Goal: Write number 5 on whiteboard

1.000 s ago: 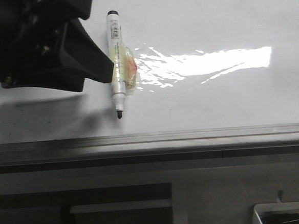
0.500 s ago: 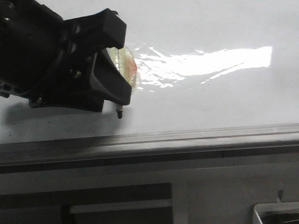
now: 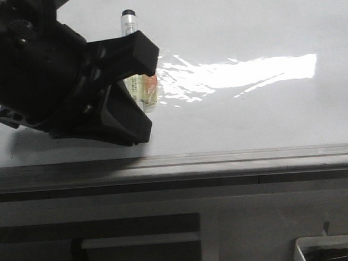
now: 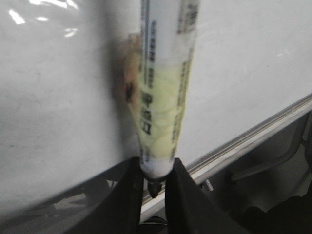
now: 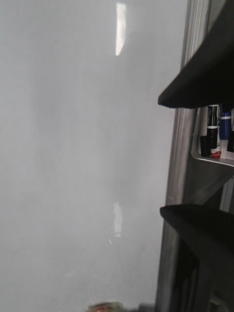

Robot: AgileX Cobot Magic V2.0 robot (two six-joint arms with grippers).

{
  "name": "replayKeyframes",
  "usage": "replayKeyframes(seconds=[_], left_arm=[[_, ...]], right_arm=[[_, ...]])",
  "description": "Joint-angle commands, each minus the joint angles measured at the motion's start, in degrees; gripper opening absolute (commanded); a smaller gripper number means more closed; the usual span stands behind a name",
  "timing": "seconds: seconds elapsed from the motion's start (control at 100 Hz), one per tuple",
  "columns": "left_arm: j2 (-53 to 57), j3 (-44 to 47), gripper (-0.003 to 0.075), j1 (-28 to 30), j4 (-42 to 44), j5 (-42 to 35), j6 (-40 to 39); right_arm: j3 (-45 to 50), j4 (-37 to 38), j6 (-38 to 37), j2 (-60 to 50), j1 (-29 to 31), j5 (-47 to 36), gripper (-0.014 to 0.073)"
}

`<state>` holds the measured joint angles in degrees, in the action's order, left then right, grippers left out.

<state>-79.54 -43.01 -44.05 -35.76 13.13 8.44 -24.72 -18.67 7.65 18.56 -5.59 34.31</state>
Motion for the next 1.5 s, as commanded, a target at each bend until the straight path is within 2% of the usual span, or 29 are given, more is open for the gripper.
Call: replayKeyframes(seconds=[0.0, 0.11, 0.29, 0.5, 0.63, 0.71, 0.86, 1.03, 1.31, 1.49], left_arm=[[2.52, -1.43, -0.002, -0.97, 0.72, -1.14, 1.38], [5.34, -1.43, -0.002, -3.39, 2.39, 1.41, 10.46], [8.88, -1.43, -0.002, -6.01, 3.42, 8.79, 32.44], [11.5, -1.43, -0.002, -6.64, 4.97, 11.92, 46.15], [12.15, -1.43, -0.002, -6.64, 4.97, 12.43, 49.43], [12.27, -1.43, -0.002, -6.64, 4.97, 13.64, 50.76], [12.27, -1.43, -0.002, -6.64, 4.97, 16.91, 58.17], [12.27, -1.43, -0.002, -6.64, 4.97, 17.07, 63.74], [12.27, -1.43, -0.002, -6.64, 4.97, 16.72, 64.11], [12.27, -1.43, -0.002, -6.64, 4.97, 16.6, 64.11]], right_arm=[[-2.17, -3.23, 6.44, 0.95, -2.36, -0.66, 0.0386], [-3.51, -9.59, 17.58, 1.93, -6.63, 4.78, 0.0386], [-6.54, -14.3, 25.61, 4.12, -13.5, 4.46, 0.0386], [-8.06, -24.89, 42.66, 7.79, -18.24, 4.11, 0.0386], [-8.06, -31.0, 50.81, 11.64, -19.95, 3.97, 0.0387], [-8.31, -32.63, 52.27, 14.25, -20.24, 3.67, 0.0387], [-10.93, -35.5, 53.47, 19.56, -20.58, 3.83, 0.0387], [-14.48, -39.29, 61.31, 25.75, -22.05, 7.43, 0.0387], [-15.13, -39.18, 62.81, 31.84, -29.3, 6.37, 0.0387], [-15.13, -39.18, 62.81, 33.47, -32.16, -1.12, 0.0387]])
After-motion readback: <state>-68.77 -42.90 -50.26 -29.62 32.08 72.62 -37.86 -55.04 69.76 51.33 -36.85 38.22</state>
